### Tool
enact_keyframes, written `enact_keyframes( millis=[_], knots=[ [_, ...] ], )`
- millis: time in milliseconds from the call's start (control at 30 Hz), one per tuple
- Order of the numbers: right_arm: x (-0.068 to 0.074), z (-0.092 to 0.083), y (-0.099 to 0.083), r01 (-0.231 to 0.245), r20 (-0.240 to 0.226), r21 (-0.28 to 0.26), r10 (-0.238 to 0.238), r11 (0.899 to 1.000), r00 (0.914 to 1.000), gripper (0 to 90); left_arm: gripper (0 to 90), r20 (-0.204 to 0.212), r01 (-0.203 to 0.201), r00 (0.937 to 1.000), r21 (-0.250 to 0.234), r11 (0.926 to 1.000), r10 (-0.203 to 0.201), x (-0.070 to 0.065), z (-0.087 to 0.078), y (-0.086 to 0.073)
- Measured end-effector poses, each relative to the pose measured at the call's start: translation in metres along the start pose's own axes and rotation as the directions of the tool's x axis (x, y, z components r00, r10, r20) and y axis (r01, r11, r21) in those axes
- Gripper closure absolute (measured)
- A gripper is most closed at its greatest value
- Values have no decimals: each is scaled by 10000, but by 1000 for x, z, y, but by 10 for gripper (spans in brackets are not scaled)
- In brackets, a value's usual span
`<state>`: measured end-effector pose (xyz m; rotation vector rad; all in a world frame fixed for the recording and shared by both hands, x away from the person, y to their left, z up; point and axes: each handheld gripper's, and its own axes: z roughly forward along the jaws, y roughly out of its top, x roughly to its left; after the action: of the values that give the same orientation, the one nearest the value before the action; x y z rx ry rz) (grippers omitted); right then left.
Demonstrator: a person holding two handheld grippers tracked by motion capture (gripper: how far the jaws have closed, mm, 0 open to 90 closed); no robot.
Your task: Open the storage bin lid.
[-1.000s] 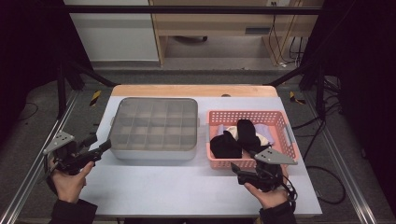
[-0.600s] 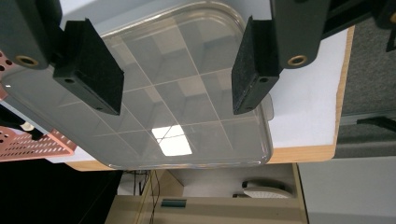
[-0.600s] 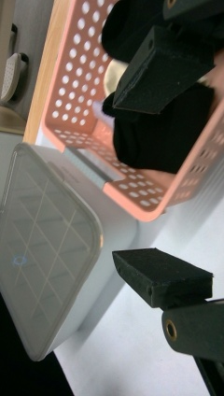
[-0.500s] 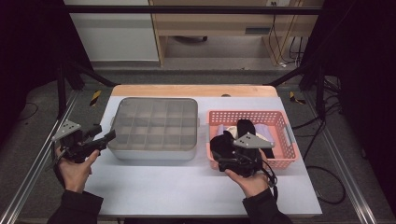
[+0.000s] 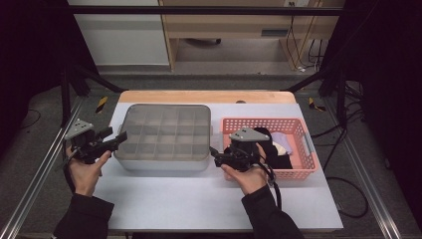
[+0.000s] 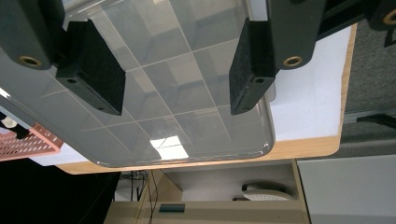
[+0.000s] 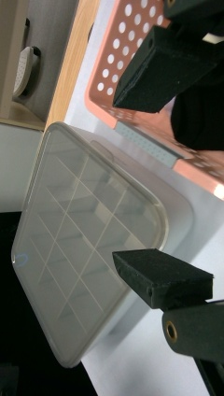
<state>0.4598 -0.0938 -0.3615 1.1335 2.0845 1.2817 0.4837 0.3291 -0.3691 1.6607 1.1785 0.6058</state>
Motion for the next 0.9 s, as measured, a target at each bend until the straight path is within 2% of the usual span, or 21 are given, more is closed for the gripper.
enact_keyframes(
  millis=[233,300,533,600,767,900],
  knots=[
    [6,29,11,-141,-164,78,143,9999,9998,229,368,-333,-20,9994,281,9996,29,8,13,1],
    [7,38,14,-131,-160,164,134,9998,9998,230,376,-368,83,9993,320,9995,-71,12,17,2],
    [5,64,24,-715,-161,279,720,9971,9973,244,400,-510,337,9982,412,9986,-315,29,31,6],
    [5,71,27,-673,-20,379,674,9970,9977,243,400,-503,486,9976,392,9980,-466,34,33,7],
    [0,87,28,-994,171,618,985,9931,9950,223,400,-503,722,9963,389,9966,-702,45,39,8],
    [-2,96,27,-1185,330,675,1165,9907,9926,226,403,-512,688,9965,481,9965,-664,49,45,6]
  ],
)
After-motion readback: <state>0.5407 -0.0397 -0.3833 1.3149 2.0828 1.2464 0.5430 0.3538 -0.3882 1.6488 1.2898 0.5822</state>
